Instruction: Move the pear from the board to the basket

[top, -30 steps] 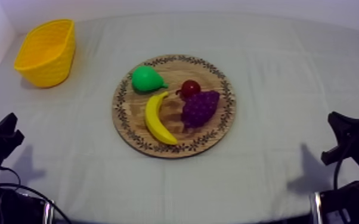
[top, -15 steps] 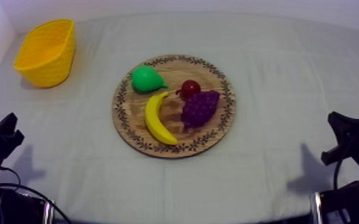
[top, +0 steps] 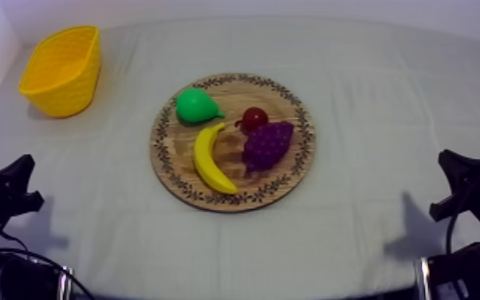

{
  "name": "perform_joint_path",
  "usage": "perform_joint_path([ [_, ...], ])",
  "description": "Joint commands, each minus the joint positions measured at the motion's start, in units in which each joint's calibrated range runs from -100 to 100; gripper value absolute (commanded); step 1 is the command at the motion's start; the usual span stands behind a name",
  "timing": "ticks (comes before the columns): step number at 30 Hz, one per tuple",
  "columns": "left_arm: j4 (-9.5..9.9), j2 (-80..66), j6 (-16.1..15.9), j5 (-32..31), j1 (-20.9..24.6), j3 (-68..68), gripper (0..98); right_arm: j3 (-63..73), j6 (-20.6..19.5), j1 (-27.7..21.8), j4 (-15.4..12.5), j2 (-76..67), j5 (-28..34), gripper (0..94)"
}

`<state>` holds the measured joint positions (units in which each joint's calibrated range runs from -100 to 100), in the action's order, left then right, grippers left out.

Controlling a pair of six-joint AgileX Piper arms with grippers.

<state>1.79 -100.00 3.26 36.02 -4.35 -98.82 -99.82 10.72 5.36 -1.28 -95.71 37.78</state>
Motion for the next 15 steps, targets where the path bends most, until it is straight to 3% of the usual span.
perform_joint_path([
  [1, -0.09, 0.01, -0.16, 0.02, -3.98, 0.15, 0.0, 0.05, -0.02, 0.00, -0.01, -0.04, 0.04, 0.4],
  [7, -0.93, 2.57, 2.00, 0.03, -8.67, 0.50, 0.0, 0.05, 0.00, 0.00, -0.01, -0.04, 0.04, 0.4],
  [15, -6.64, 15.66, -2.59, -5.11, -10.91, 1.42, 0.0, 0.05, 0.00, 0.00, -0.01, -0.04, 0.04, 0.4],
])
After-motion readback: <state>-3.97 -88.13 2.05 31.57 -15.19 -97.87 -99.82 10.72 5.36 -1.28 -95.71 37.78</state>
